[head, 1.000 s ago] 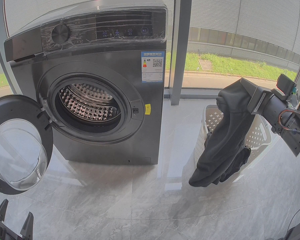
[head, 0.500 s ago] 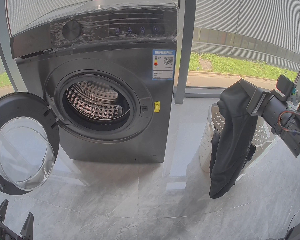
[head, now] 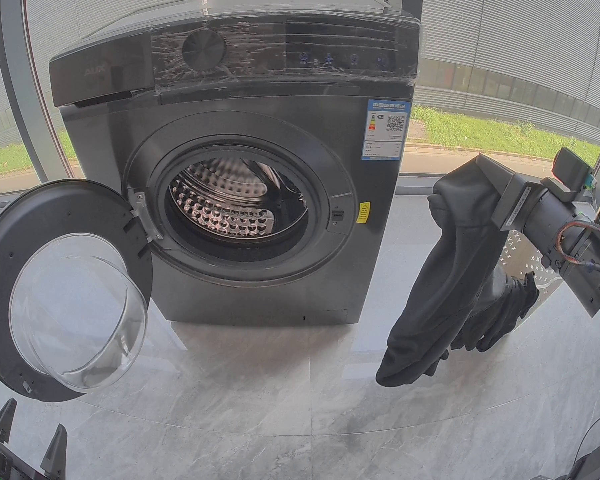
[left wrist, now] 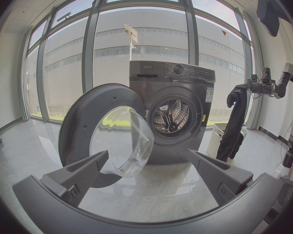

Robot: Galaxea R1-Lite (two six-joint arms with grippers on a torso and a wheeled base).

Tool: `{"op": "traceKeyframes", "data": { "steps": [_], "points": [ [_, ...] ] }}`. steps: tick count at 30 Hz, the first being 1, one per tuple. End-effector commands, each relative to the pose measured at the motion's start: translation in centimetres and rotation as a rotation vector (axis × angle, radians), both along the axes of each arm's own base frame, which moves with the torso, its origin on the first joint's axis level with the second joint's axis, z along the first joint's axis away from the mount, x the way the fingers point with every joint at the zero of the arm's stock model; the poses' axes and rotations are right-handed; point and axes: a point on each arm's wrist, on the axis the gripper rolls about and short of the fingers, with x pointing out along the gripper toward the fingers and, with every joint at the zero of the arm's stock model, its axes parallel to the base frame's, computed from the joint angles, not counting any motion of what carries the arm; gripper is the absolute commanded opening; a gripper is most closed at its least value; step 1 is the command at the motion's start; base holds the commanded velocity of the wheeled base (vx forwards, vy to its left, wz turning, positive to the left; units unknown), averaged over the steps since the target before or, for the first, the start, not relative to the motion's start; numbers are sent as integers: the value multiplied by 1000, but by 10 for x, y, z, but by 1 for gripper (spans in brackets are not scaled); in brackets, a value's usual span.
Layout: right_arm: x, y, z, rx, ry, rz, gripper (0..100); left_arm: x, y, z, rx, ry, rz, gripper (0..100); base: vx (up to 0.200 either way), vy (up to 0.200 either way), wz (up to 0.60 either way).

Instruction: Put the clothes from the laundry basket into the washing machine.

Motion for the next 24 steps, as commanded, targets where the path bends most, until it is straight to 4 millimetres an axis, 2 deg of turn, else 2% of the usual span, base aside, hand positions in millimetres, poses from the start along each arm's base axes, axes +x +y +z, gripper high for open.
{"op": "traceKeyframes", "data": {
  "steps": [1,5,14,24],
  "points": [
    [0,1,0,-1,-2,11,0,0,0,-5,0,0,0,100,0,200,0],
    [0,1,0,-1,-3,12,0,0,0,-5,0,0,0,100,0,200,0],
    [0,1,0,-2,-2,12,0,0,0,-5,0,0,0,100,0,0,0],
    [8,-7,0,2,10,-82,0,0,0,-5,0,0,2,100,0,0,0]
  ]
}}
